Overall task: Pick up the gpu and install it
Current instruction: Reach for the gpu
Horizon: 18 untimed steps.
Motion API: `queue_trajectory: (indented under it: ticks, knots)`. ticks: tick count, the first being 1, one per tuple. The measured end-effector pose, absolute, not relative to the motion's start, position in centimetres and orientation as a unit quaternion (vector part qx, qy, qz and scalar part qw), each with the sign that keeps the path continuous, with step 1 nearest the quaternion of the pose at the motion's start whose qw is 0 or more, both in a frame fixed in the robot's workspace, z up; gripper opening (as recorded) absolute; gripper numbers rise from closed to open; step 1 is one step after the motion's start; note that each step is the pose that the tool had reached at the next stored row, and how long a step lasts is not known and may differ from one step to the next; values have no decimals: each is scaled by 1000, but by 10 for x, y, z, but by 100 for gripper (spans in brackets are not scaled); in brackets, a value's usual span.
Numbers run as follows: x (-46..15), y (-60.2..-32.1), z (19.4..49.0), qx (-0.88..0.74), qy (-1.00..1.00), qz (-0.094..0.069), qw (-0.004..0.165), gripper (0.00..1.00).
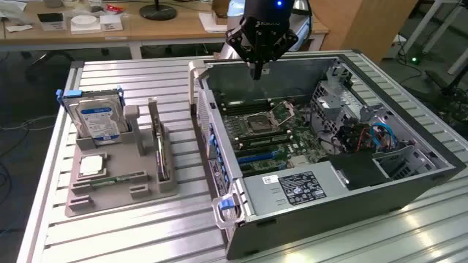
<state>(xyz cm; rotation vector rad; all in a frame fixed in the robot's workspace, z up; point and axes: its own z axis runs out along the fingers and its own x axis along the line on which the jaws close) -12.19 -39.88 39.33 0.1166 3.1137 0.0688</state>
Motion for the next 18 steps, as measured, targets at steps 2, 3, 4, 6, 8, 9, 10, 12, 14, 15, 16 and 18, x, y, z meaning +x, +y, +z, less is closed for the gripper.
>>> queue_trajectory:
  ticks: [2, 3, 4, 6, 8, 9, 10, 12, 14, 15, 16, 18]
  knots:
    - [-122, -399, 393, 37, 999, 22, 12, 11]
    - [-122, -399, 393, 37, 999, 22, 12, 11]
    - [-122, -399, 393, 37, 999, 22, 12, 11]
    - [-123, -399, 393, 38, 999, 22, 12, 11]
    - [-124, -399, 393, 37, 999, 22, 12, 11]
    - [-125, -399, 393, 37, 999, 22, 12, 11]
    - [-126, -399, 393, 37, 999, 22, 12, 11]
    - [-127, -399, 393, 37, 999, 22, 12, 11]
    - [-129, -399, 393, 37, 999, 22, 13, 11]
    - [-130, -399, 393, 37, 999, 22, 12, 11]
    - [-131, -399, 393, 37, 999, 22, 12, 11]
    - [-133, -399, 393, 37, 999, 22, 12, 11]
